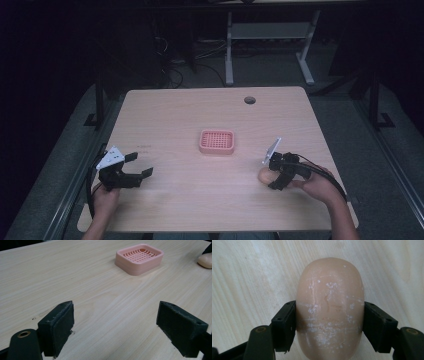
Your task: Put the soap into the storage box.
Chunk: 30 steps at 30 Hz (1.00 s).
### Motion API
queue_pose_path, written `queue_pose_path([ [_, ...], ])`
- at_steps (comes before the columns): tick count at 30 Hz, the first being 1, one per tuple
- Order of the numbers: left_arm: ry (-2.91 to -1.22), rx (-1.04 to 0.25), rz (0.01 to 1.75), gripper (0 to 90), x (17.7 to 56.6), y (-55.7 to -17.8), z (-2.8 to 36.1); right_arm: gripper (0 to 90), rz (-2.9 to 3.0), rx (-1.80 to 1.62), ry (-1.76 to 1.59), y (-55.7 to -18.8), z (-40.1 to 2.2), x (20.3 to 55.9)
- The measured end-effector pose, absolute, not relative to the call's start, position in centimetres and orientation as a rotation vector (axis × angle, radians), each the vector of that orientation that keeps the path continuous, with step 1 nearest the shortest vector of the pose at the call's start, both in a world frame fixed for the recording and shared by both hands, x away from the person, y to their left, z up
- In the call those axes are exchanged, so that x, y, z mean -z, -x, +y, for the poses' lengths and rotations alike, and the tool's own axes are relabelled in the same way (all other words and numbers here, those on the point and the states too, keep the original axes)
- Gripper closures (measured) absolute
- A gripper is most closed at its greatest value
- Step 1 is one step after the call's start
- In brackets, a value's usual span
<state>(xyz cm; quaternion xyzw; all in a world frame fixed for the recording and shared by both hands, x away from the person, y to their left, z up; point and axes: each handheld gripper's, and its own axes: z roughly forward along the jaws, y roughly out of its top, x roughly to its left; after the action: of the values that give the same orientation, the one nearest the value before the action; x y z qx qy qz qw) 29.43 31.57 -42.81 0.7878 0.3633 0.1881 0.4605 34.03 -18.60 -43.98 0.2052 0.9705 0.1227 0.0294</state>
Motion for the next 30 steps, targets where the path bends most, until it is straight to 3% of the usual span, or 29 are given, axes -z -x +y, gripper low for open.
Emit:
queue_pose_path([
  [30, -1.930, -0.459, 0.900, 14.3, 42.7, -29.3, 31.6, 32.1, 2.984, -0.501, -0.625, -37.0, -17.8, 41.5],
])
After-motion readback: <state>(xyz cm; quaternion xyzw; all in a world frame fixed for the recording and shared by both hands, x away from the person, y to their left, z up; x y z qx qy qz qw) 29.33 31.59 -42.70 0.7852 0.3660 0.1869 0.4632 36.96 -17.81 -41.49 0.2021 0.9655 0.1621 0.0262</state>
